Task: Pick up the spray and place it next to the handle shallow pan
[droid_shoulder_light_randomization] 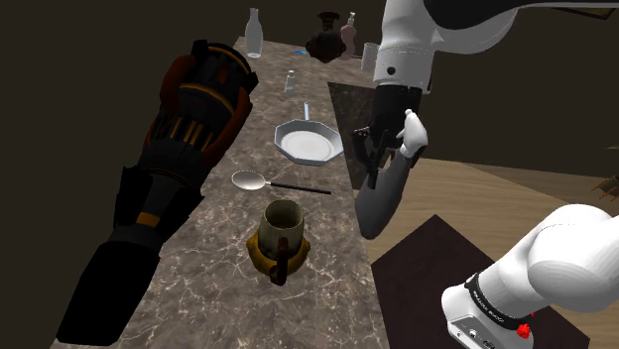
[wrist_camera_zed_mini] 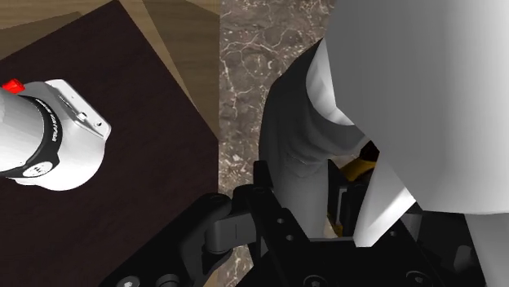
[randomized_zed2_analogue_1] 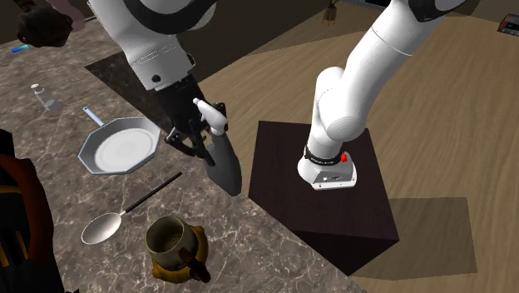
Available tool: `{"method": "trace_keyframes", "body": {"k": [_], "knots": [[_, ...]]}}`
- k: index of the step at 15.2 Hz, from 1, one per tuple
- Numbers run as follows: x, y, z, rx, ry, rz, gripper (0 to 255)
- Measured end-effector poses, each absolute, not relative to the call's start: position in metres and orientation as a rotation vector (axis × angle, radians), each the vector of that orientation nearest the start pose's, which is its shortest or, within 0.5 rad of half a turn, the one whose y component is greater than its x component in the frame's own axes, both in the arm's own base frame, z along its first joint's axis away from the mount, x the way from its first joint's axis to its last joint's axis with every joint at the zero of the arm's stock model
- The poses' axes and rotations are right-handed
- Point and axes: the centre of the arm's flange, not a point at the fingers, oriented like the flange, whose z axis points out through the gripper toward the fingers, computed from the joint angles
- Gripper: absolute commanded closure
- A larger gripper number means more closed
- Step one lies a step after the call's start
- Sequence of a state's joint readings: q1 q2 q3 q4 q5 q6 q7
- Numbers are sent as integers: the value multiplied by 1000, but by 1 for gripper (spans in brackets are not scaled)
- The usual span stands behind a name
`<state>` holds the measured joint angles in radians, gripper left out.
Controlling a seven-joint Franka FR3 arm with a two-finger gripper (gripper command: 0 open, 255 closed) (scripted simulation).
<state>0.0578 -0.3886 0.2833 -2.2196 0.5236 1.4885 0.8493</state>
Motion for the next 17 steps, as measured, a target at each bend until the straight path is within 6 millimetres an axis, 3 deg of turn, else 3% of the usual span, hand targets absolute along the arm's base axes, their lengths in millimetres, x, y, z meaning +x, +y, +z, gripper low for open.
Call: {"method": "trace_keyframes", "body": {"k": [17], "knots": [[359, 199, 599, -2756, 850, 766, 255]]}}
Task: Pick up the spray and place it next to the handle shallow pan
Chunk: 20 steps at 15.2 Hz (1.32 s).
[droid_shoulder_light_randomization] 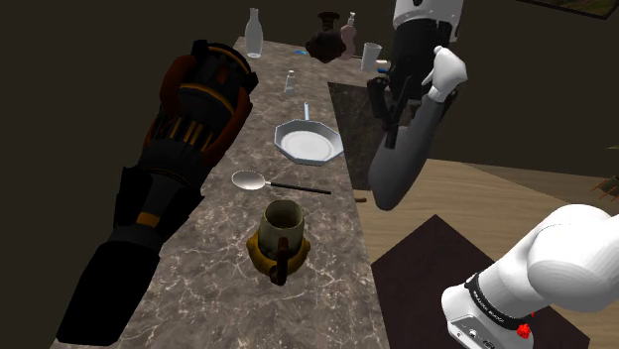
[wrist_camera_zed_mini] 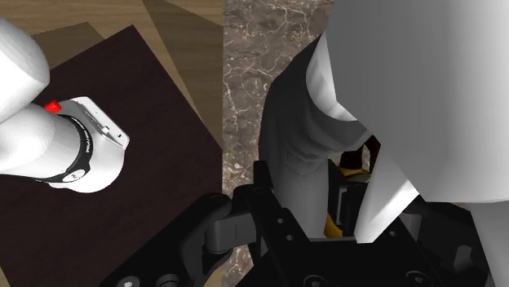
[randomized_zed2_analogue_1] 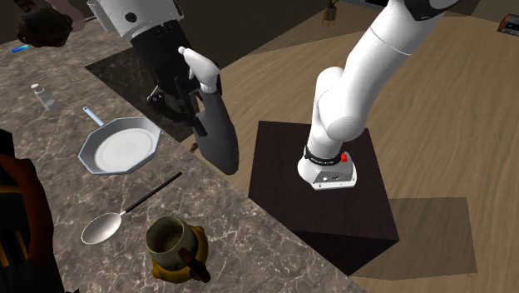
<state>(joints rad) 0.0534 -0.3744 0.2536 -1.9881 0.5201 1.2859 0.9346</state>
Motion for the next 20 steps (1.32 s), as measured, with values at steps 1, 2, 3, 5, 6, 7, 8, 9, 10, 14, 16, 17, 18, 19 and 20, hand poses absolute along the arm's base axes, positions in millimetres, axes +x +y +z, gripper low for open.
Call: {"method": "trace_keyframes", "body": {"k": [1, 2, 3, 5, 6, 7, 8, 9, 10, 14, 16, 17, 18, 19, 20], "knots": [[358, 199, 604, -2756, 850, 766, 255], [358, 199, 609, -2756, 850, 766, 255], [357, 199, 615, -2756, 850, 766, 255], [357, 199, 626, -2756, 850, 765, 255], [358, 200, 631, -2756, 850, 766, 255], [357, 200, 636, -2756, 850, 766, 255], [358, 201, 641, -2756, 850, 766, 255], [357, 200, 647, -2756, 851, 766, 255], [358, 200, 653, -2756, 850, 765, 255], [370, 190, 666, -2756, 850, 765, 255], [387, 173, 666, -2756, 851, 766, 255], [395, 164, 667, -2756, 851, 766, 255], [404, 156, 667, -2756, 851, 766, 255], [413, 145, 669, -2755, 851, 766, 255], [423, 134, 669, -2756, 851, 766, 255]]}}
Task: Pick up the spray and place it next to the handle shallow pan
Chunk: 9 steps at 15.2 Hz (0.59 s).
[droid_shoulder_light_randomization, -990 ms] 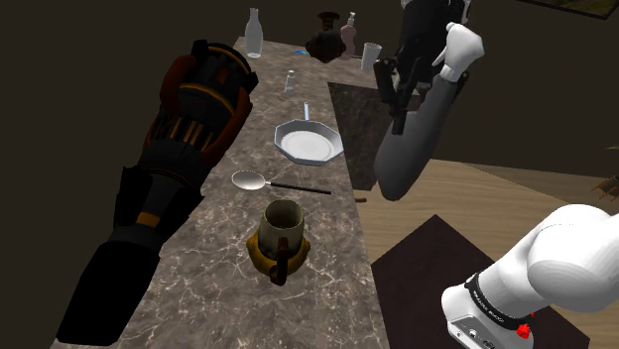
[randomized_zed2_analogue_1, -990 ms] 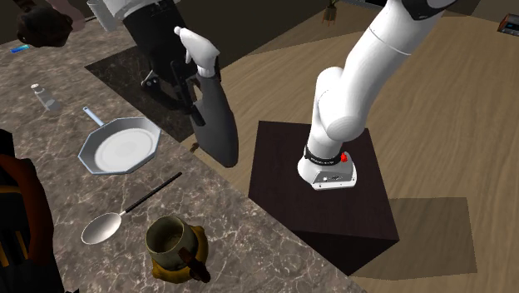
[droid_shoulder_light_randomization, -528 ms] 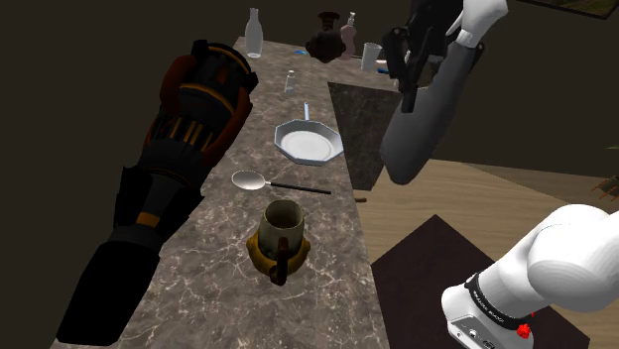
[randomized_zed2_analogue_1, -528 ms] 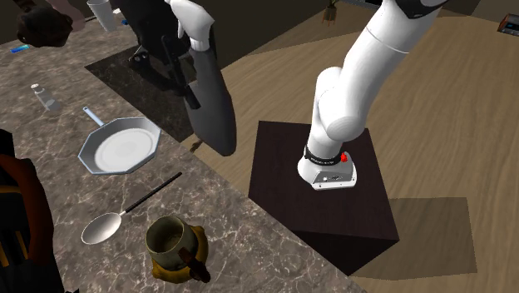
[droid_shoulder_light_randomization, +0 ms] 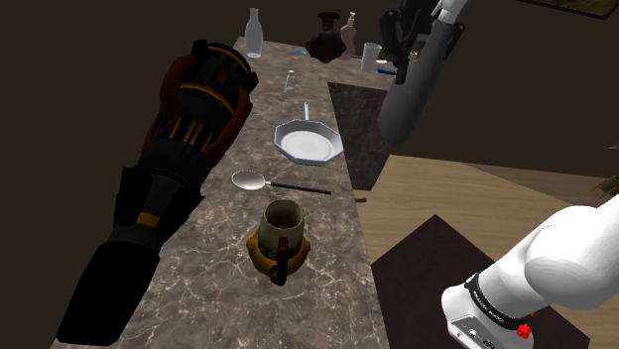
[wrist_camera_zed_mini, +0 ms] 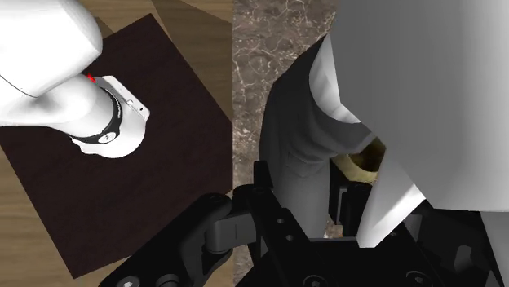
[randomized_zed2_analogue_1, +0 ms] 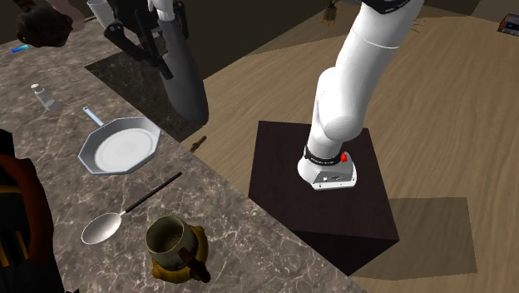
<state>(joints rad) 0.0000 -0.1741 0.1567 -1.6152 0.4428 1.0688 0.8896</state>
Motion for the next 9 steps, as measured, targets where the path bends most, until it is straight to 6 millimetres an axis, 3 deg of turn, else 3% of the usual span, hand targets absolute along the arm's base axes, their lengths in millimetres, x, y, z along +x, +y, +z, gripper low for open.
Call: {"method": "trace_keyframes", "body": {"k": [9], "knots": [[509, 51, 668, -2756, 851, 766, 255]]}}
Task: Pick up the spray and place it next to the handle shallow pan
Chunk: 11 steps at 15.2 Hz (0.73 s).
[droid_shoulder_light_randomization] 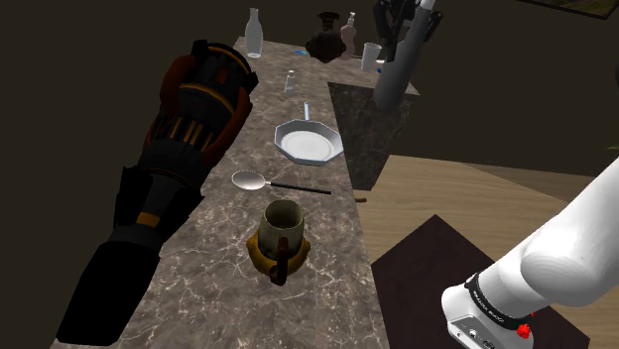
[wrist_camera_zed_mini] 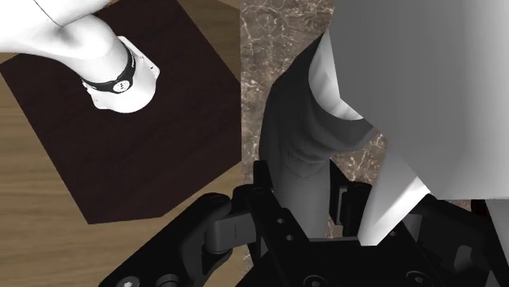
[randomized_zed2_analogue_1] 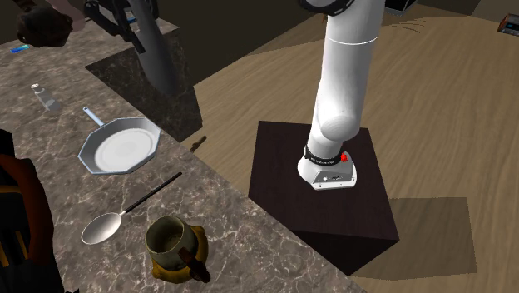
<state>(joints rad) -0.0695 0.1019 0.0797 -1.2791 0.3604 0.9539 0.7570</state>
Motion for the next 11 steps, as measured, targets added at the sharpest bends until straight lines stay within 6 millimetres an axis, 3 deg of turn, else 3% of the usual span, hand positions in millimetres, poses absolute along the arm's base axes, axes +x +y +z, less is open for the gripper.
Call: {"method": "trace_keyframes", "body": {"k": [3, 11], "knots": [[533, 28, 666, -2755, 851, 767, 255], [536, 24, 628, -2756, 850, 767, 255]]}}
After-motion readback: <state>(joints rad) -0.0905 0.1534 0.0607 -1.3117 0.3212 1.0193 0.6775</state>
